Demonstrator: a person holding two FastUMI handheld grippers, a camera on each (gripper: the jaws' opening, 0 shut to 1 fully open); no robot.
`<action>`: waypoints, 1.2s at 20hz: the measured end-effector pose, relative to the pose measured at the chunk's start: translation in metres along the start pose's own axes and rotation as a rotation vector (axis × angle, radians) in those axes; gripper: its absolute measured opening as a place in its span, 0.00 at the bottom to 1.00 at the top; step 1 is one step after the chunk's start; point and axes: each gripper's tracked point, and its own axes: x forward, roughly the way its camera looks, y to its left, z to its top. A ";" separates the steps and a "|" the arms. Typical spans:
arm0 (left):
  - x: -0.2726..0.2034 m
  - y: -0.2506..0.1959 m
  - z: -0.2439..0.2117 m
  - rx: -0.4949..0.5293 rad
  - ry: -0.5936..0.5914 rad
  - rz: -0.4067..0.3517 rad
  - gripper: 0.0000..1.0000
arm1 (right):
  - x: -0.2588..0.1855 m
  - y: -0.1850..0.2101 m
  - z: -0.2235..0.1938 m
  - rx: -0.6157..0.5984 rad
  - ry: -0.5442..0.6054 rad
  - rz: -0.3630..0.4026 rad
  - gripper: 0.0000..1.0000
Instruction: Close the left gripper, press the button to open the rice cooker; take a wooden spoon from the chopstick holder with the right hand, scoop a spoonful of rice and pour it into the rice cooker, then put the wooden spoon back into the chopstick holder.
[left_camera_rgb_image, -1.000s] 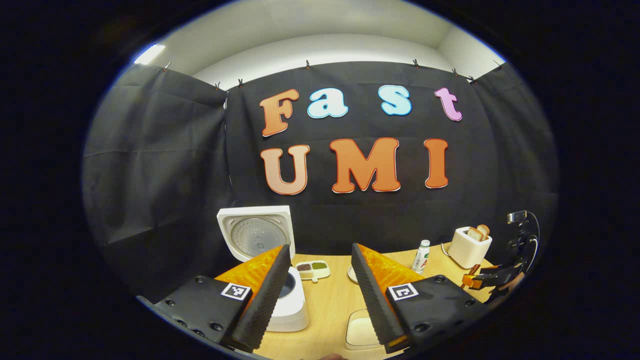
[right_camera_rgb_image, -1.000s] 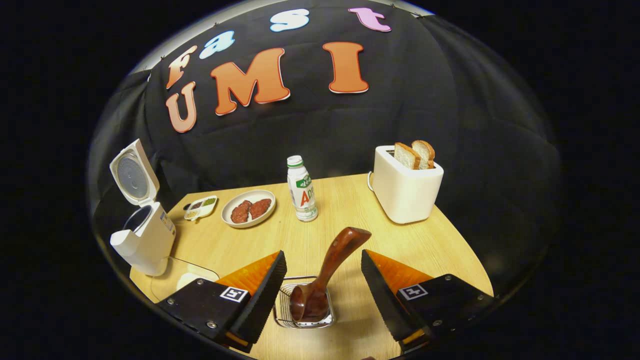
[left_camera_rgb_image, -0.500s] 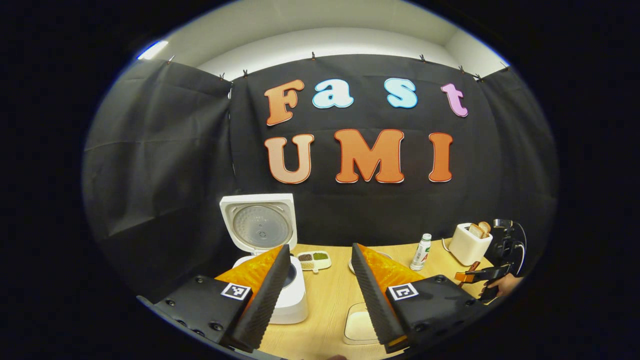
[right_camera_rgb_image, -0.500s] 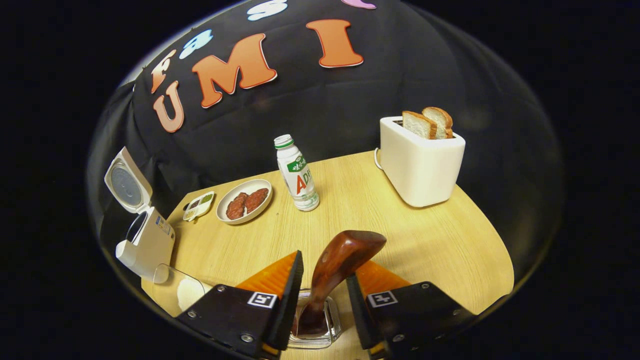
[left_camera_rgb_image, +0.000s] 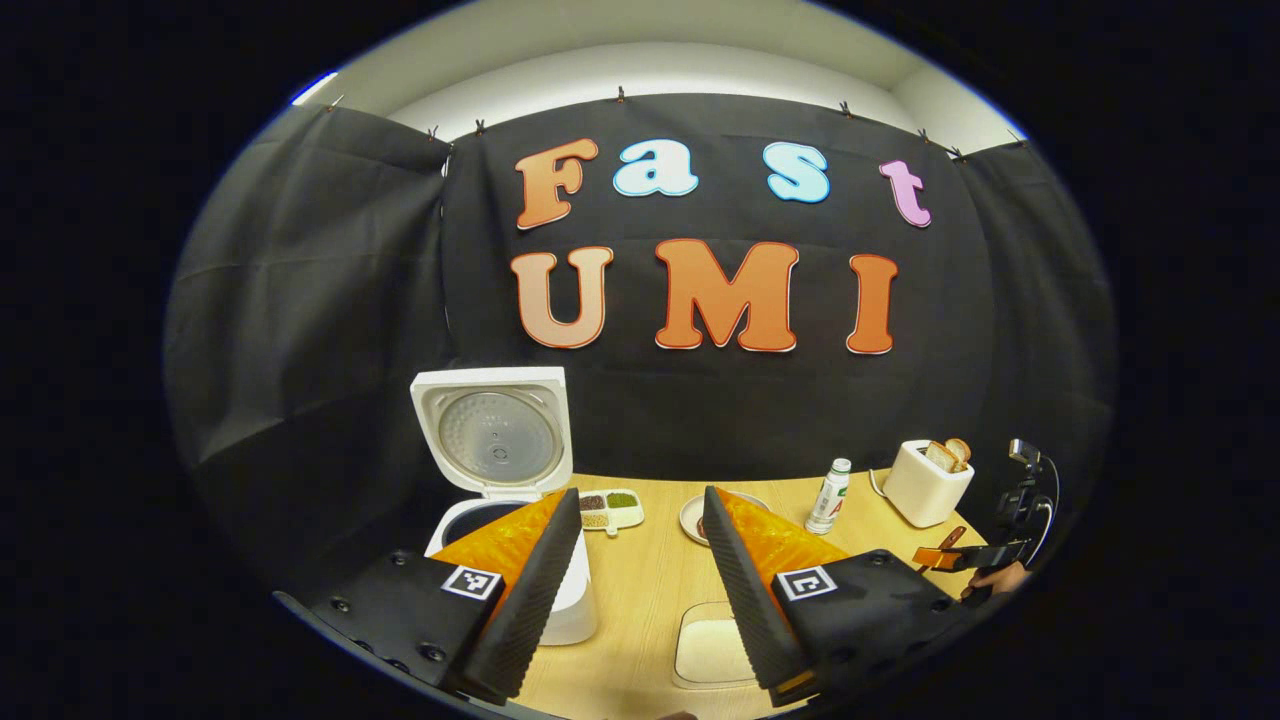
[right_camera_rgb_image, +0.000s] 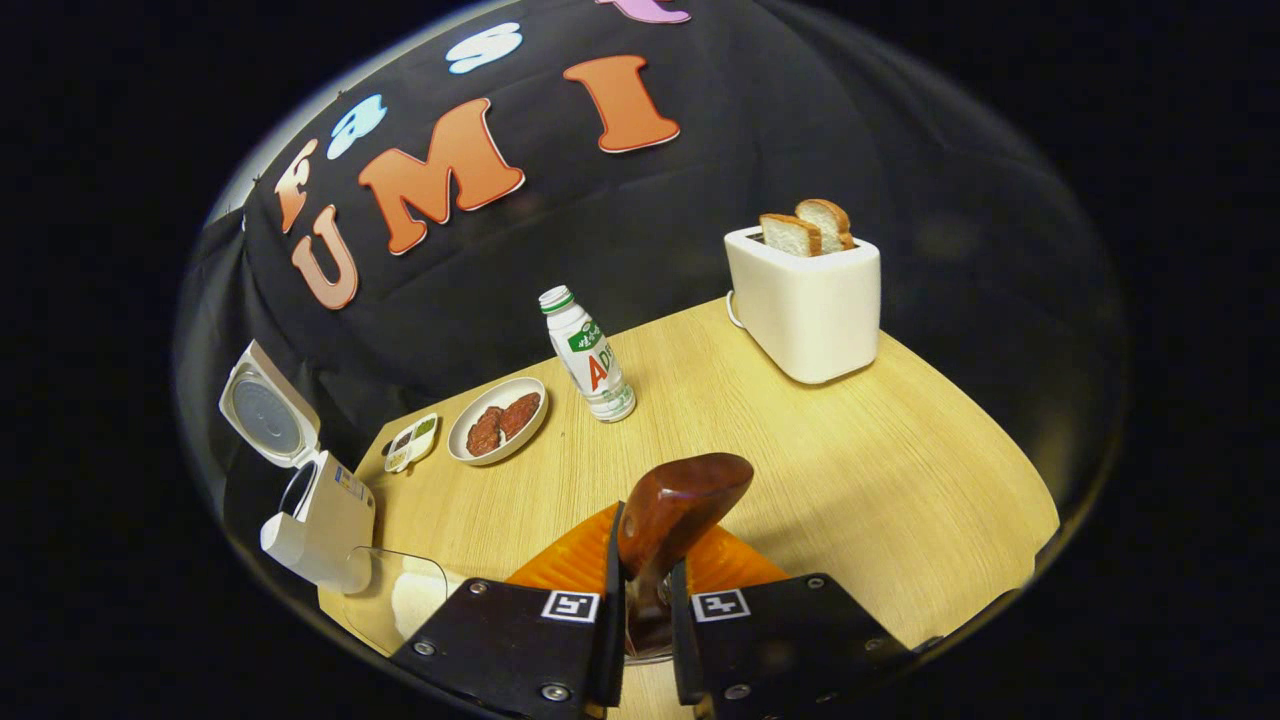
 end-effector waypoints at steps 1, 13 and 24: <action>0.002 -0.001 0.000 -0.003 0.004 -0.006 0.85 | -0.005 -0.001 -0.003 0.006 0.000 -0.003 0.19; 0.027 0.014 -0.008 -0.050 -0.010 -0.033 0.87 | -0.055 0.038 0.048 -0.023 -0.125 -0.039 0.13; 0.042 0.086 -0.021 -0.036 -0.040 0.052 1.00 | -0.087 0.184 0.041 -0.157 -0.151 0.130 0.13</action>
